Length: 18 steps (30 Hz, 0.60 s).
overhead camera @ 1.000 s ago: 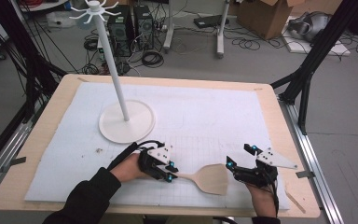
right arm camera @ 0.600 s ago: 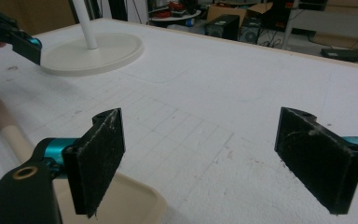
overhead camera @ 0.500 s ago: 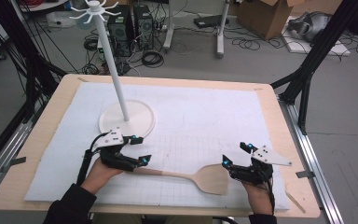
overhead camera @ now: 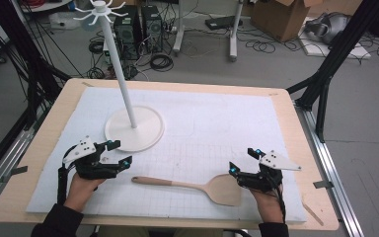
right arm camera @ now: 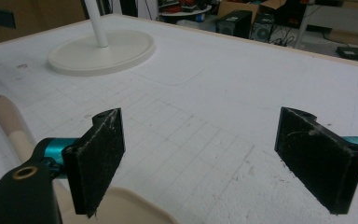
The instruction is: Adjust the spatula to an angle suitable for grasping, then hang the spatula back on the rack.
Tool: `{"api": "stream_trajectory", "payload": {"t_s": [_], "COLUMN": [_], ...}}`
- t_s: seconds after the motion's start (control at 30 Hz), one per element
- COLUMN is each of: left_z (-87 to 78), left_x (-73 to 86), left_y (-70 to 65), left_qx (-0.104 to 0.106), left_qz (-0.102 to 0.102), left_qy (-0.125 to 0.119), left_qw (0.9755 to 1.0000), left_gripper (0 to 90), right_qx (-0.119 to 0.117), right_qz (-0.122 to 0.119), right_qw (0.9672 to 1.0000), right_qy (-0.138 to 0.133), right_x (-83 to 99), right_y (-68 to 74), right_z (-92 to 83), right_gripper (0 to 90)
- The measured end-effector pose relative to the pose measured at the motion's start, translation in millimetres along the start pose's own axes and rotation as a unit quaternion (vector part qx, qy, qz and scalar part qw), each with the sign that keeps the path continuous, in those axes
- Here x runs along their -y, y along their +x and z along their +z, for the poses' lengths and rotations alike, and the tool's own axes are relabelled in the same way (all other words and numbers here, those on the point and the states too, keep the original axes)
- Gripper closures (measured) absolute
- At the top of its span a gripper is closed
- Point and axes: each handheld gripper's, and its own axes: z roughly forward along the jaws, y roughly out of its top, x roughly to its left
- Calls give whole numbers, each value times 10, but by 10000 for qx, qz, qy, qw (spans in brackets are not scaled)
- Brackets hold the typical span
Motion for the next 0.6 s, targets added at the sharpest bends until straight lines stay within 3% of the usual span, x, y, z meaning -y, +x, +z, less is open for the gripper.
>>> {"api": "stream_trajectory", "payload": {"t_s": [0.3,0.47,0.6], "left_z": [-29,-67,-96], "left_x": [35,50,68], "left_y": [-18,-8,-5], "left_qx": [-67,-141,-157], "left_qz": [19,61,55], "left_qy": [64,84,87], "left_qw": [10000,9998,9998], "left_gripper": [210,212,213], "right_qx": [-150,-415,-762], "right_qz": [-109,-294,-418], "right_qw": [9998,9984,9954], "right_qy": [46,248,411], "right_x": [-29,-66,-97], "right_y": [52,154,242], "right_z": [27,95,162], "right_gripper": [146,146,146]}}
